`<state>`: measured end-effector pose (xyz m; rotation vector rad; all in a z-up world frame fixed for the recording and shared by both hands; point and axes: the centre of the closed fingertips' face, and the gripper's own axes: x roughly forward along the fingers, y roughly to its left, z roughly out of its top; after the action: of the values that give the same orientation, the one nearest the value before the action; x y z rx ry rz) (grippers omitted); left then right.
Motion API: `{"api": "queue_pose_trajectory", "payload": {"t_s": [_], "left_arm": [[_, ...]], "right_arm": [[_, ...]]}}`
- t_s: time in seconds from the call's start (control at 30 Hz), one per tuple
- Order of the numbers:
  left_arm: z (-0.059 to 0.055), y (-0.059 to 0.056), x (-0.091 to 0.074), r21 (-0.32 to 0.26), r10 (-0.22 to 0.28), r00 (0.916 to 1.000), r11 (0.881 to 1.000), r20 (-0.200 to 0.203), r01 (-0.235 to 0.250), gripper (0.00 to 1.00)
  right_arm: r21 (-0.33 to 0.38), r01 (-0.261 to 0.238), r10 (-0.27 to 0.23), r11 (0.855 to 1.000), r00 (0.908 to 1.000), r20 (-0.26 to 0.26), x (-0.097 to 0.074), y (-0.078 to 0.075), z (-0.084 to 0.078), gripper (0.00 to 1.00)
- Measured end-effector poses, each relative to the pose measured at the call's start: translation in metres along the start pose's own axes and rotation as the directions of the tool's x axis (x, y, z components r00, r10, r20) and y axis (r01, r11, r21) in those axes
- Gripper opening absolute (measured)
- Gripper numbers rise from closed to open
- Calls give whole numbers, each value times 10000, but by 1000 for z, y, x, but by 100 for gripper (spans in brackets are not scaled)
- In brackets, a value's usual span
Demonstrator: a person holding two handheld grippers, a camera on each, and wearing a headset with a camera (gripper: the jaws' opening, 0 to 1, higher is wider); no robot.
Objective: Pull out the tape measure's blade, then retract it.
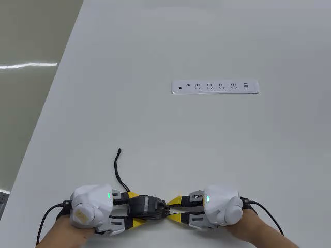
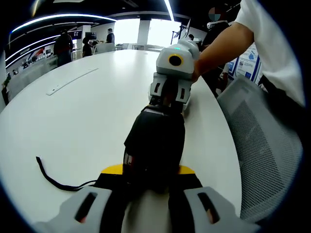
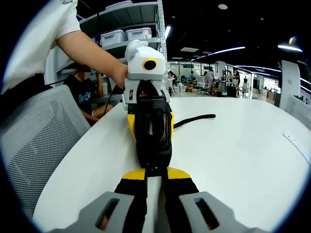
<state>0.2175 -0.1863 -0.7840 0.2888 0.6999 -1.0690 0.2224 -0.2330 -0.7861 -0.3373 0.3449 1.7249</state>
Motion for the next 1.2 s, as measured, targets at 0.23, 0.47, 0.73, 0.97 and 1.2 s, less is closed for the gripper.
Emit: {"api": "queue_pose_trajectory", "payload": {"t_s": [0.23,0.47,0.73,0.97,1.2], "left_arm": [[0,0,0,46,12,10000,10000,-6,-12,28],[0,0,0,-24,-4,10000,10000,16,4,28],[0,0,0,-53,22,10000,10000,59,-21,28],[0,0,0,-5,16,10000,10000,67,-16,28],[0,0,0,0,-26,10000,10000,61,26,28]], "right_arm": [[44,36,-35,10000,10000,-63,0,0,-2,11],[7,82,-82,10000,9999,-76,-1,0,-3,10],[145,227,-226,9996,9997,-87,-11,-1,-7,10],[212,336,-334,9992,9994,-106,-16,-3,-10,10],[390,378,-374,9985,9992,-120,-24,-2,-14,10]]}}
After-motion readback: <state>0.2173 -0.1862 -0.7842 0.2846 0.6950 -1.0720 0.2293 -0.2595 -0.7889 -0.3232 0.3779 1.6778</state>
